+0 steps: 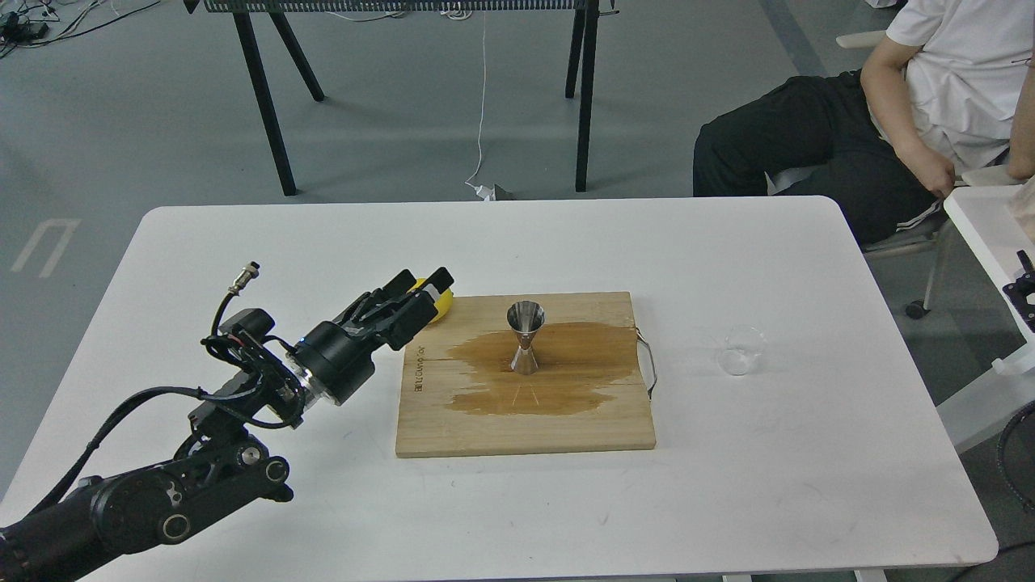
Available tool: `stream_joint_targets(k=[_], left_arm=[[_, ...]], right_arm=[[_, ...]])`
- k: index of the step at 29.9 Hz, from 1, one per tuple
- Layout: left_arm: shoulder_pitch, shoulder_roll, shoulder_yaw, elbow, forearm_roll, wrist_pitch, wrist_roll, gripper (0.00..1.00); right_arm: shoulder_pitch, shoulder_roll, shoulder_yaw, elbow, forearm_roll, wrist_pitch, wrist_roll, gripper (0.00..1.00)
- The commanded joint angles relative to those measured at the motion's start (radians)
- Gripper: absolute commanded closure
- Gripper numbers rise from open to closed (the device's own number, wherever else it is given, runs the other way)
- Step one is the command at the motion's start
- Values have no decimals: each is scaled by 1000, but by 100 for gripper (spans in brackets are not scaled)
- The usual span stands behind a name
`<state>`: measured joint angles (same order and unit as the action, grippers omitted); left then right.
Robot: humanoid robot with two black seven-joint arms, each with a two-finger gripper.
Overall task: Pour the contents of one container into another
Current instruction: 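Open the left gripper and pull the left arm back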
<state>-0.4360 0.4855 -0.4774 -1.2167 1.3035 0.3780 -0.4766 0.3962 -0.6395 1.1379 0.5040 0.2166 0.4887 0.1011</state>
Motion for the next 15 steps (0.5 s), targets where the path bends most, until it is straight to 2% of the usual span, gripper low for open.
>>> stream_joint_targets(k=[1,4,6,8,15], left_arm=[[-1,10,-85,2,-188,-115,-12,7],[0,10,-202,2,-309,-198,-12,0],[0,12,-259,8,-378,-238,-12,0],[-4,12,-297,20,-459,-319,-12,0],[-26,5,-406,196,-833,-585,-12,0]], right_arm=[[-36,11,0,18,20,0,-4,0],[-89,14,-1,76,62,0,-11,0],[-144,11,2,152,96,0,-12,0],[-213,1,5,252,145,0,-14,0],[-408,0,6,507,296,0,-11,0]])
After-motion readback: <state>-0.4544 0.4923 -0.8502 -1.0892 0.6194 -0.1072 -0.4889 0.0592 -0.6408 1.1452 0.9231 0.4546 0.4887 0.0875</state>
